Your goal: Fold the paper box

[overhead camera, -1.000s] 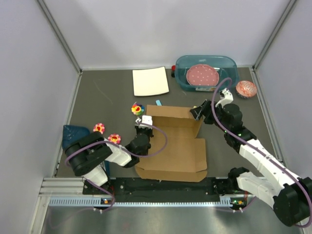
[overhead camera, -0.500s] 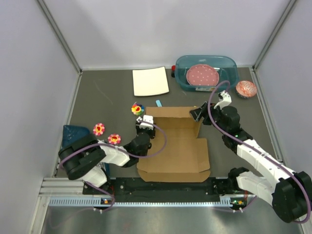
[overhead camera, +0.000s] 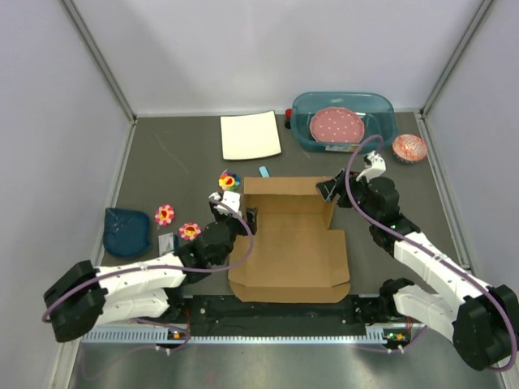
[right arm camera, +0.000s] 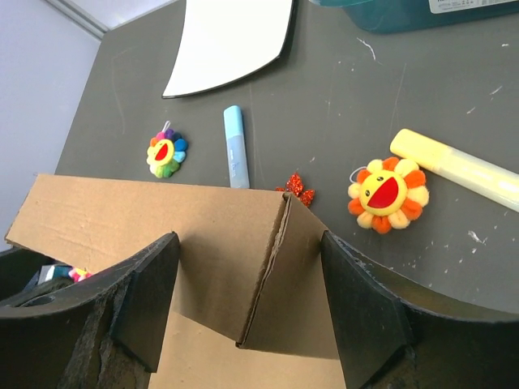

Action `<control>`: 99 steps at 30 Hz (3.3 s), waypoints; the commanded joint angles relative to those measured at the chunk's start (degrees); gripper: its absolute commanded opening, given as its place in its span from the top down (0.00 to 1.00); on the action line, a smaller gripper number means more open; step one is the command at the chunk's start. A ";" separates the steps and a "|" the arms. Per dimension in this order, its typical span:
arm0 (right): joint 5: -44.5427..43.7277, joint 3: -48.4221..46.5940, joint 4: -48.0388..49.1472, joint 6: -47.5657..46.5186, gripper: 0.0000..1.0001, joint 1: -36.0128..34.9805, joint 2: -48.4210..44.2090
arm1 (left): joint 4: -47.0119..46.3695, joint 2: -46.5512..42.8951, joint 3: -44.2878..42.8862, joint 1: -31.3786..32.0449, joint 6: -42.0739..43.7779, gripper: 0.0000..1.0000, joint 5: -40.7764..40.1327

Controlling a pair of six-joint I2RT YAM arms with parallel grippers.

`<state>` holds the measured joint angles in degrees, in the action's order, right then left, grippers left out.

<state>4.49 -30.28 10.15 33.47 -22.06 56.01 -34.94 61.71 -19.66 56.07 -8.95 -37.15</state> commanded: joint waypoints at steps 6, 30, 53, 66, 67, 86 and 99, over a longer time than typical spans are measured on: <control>-2.65 2.42 -3.03 -2.45 0.32 0.44 -1.16 | 11.92 -21.16 0.49 1.58 -4.05 0.28 7.96; 0.08 4.36 -4.97 -3.59 0.33 0.44 -4.24 | 8.67 0.33 -14.01 -25.75 -31.65 0.27 46.72; -0.10 4.44 -5.14 -3.59 0.33 0.44 -4.07 | 4.97 -0.28 -7.06 -27.25 -36.31 0.21 50.33; -0.01 4.79 -5.67 -3.77 0.34 0.44 -4.94 | -3.46 5.87 -8.55 -31.29 -43.78 0.26 56.56; 0.08 4.71 -5.76 -3.77 0.34 0.44 -4.86 | -4.17 6.83 -8.90 -31.64 -44.57 0.26 57.18; -0.37 -0.56 -8.57 -0.43 0.21 0.79 -7.94 | -1.54 10.71 -7.76 -31.82 -39.83 0.40 59.30; 4.48 1.18 -5.76 1.33 0.35 6.33 -6.00 | 1.89 10.27 -9.61 -31.82 -37.28 0.39 59.29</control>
<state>7.49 -31.09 2.07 34.30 -16.62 50.54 -36.16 72.14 -28.08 23.83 -48.53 20.80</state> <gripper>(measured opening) 0.671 0.610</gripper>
